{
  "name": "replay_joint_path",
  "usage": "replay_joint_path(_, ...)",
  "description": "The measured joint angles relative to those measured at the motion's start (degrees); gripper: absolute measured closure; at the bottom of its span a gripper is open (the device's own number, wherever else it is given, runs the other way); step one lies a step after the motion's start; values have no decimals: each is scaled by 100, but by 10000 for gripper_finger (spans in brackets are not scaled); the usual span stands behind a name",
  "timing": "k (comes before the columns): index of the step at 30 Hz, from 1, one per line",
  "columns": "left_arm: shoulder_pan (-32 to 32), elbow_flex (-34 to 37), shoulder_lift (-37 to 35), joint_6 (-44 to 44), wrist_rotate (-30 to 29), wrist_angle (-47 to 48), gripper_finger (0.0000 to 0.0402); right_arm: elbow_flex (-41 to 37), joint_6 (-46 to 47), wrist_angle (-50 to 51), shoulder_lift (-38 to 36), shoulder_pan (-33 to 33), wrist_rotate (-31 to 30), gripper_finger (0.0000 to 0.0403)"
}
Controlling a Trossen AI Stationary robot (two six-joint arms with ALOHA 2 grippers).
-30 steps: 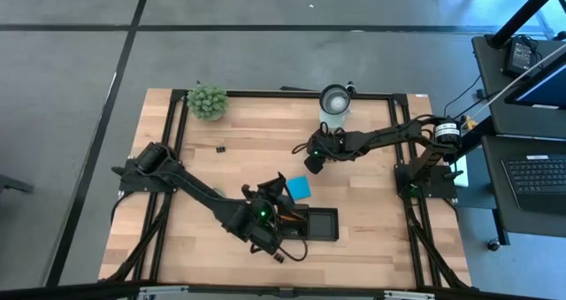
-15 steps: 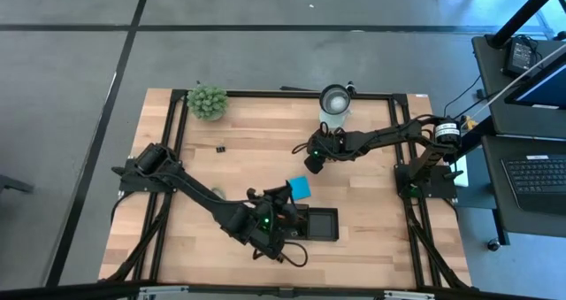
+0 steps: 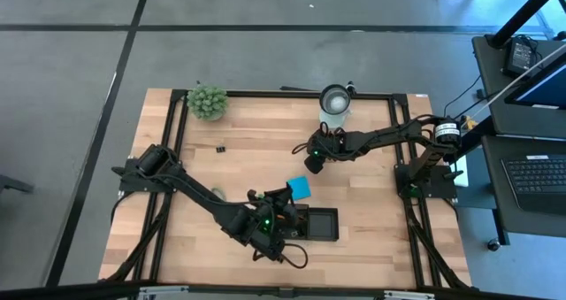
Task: Pick and place office supplies into organizer
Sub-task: Put the bottom pen into the top left slot of the desk organizer
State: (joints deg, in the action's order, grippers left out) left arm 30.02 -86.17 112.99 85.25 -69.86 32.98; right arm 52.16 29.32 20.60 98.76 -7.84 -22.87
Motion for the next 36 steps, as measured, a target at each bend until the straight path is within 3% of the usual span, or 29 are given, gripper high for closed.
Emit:
replay_joint_path(16,289,0,0,-383,-164,18,354,0,17,-2,0,0,2,175)
replay_joint_path(36,57,2,514,-401,-153,-197,354,0,-136,-3,0,-2,0,175)
